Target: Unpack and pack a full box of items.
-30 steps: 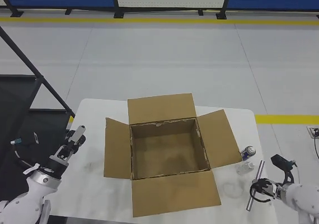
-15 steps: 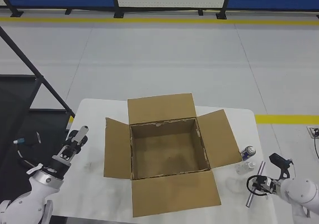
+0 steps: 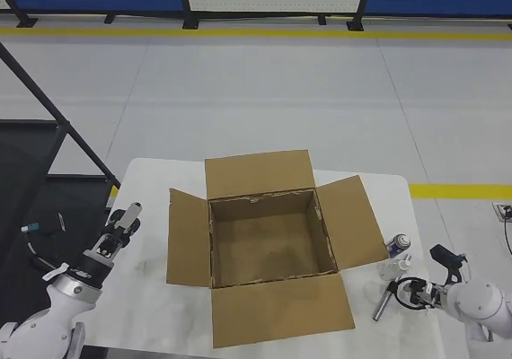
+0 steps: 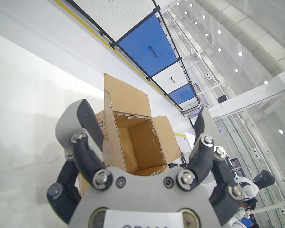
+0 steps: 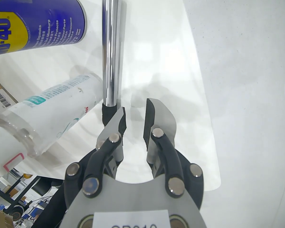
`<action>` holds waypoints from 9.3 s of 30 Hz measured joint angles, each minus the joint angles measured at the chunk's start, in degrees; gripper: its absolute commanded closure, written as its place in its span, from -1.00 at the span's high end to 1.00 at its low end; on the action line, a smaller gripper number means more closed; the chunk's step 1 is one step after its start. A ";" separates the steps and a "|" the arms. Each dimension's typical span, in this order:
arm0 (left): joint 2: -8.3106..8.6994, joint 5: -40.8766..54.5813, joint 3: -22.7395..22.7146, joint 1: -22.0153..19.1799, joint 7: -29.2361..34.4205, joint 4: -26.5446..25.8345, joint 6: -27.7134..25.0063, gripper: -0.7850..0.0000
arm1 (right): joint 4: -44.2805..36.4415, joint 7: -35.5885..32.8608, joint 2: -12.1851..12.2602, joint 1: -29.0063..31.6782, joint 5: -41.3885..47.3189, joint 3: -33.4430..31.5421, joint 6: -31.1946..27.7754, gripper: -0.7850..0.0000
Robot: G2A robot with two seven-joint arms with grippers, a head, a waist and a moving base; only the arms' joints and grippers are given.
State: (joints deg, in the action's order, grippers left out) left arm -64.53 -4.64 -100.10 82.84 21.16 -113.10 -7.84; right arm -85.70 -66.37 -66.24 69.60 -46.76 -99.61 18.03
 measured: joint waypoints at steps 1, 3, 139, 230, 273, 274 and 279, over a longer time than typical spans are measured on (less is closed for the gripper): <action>0.00 -0.01 0.02 0.00 0.00 0.00 0.00 1.00 | -0.68 0.55 0.01 0.47 0.39 -0.28 0.21 -0.51; 0.00 -0.07 0.07 0.00 -0.02 -0.05 0.00 1.00 | -3.07 2.06 0.04 2.06 1.71 -1.28 0.37 -0.50; 1.17 -40.16 -7.85 15.44 -22.26 5.76 -24.12 1.00 | -27.47 23.09 2.36 23.36 34.79 -11.39 -30.49 1.00; 1.10 -37.03 -11.48 14.52 -20.15 6.35 -31.99 1.00 | -23.17 13.84 5.32 9.82 -9.24 13.00 -0.14 1.00; 1.10 -37.03 -11.48 14.52 -20.15 6.35 -31.99 1.00 | -8.37 9.67 4.30 1.84 -15.57 18.71 -1.17 -0.16; 1.10 -37.03 -11.48 14.52 -20.15 6.35 -31.99 1.00 | -8.44 10.10 4.27 1.96 -15.47 18.59 -0.99 -0.15; 1.10 -37.03 -11.48 14.52 -20.15 6.35 -31.99 1.00 | -10.53 11.33 4.34 4.25 -14.21 16.38 -0.85 -0.11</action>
State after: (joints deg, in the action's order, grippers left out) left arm -63.43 -41.67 -111.58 97.36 1.01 -106.75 -39.83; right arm -96.22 -55.05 -61.90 73.86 -60.97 -83.23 17.18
